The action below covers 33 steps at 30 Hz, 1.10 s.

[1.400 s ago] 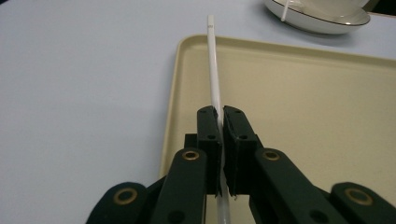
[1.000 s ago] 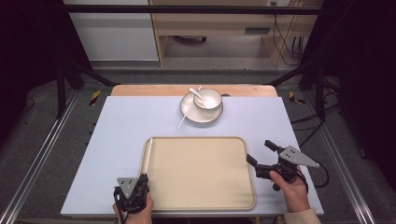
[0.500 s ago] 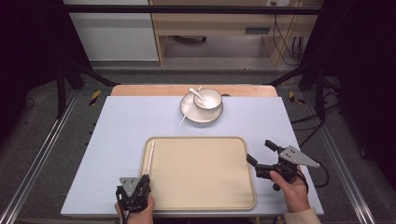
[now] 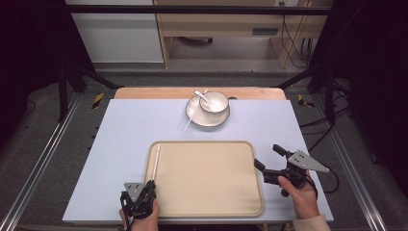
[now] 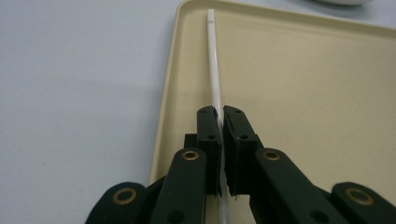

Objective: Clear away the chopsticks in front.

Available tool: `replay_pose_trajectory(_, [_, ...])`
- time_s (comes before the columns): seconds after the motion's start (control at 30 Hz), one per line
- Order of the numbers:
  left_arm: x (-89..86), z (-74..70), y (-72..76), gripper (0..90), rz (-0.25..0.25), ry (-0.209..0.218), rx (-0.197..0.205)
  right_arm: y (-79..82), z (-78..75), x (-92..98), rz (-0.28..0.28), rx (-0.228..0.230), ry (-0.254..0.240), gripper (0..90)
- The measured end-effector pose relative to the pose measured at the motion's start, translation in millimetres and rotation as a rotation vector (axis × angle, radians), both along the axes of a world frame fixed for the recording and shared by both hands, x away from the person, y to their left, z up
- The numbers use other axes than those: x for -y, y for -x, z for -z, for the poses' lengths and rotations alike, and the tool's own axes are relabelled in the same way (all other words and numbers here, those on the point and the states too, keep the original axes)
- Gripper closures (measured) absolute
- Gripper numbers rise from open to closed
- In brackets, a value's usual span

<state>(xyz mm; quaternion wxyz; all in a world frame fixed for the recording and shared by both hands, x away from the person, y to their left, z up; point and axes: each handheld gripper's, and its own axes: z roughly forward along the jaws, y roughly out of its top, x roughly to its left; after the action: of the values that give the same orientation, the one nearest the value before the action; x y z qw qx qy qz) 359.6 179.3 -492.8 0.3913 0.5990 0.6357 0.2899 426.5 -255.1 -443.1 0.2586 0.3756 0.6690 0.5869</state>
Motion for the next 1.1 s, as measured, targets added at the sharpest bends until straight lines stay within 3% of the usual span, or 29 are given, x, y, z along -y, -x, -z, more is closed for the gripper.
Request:
replay_pose_trajectory(0.53, [-2.1, -1.9, 3.0, 81.1, -0.009, 0.018, 0.017, 0.2, 0.2, -0.5, -0.003, -0.004, 0.001, 6.7])
replay_pose_trajectory(0.7, [-0.2, -13.5, -0.9, 74.4, 0.030, 0.015, 0.053, -0.3, 0.3, 0.6, 0.000, -0.001, 0.005, 6.7])
replay_pose_trajectory(0.73, [2.7, -21.0, -8.8, 71.1, 0.086, -0.013, 0.057, -0.4, 0.4, 0.6, 0.000, 0.000, 0.004, 6.6])
replay_pose_trajectory(0.77, [4.6, -24.8, -12.9, 68.2, 0.108, -0.027, 0.066, -0.4, 0.3, 0.7, 0.000, 0.001, 0.005, 6.6])
replay_pose_trajectory(0.87, [8.9, -35.4, -27.5, 64.0, 0.175, -0.021, 0.084, -0.3, 0.2, 1.0, 0.000, -0.001, 0.009, 6.6])
replay_pose_trajectory(0.9, [8.9, -35.4, -27.5, 63.8, 0.175, -0.021, 0.084, -0.3, 0.2, 1.0, 0.000, -0.001, 0.009, 6.6])
replay_pose_trajectory(0.97, [14.5, -44.7, -45.5, 60.8, 0.235, -0.042, 0.074, -0.3, 0.3, 1.7, 0.004, -0.006, 0.008, 6.6])
replay_pose_trajectory(1.03, [17.7, -47.6, -51.5, 57.6, 0.246, -0.062, 0.081, -0.4, 0.4, 2.1, 0.004, -0.007, 0.009, 6.6])
replay_pose_trajectory(1.07, [25.5, -53.9, -65.9, 56.6, 0.304, -0.097, 0.072, -0.7, 0.7, 2.4, 0.006, -0.008, 0.010, 6.6])
replay_pose_trajectory(1.1, [28.5, -58.0, -73.0, 55.1, 0.326, -0.105, 0.075, -1.0, 0.9, 2.6, 0.002, -0.006, 0.012, 6.6])
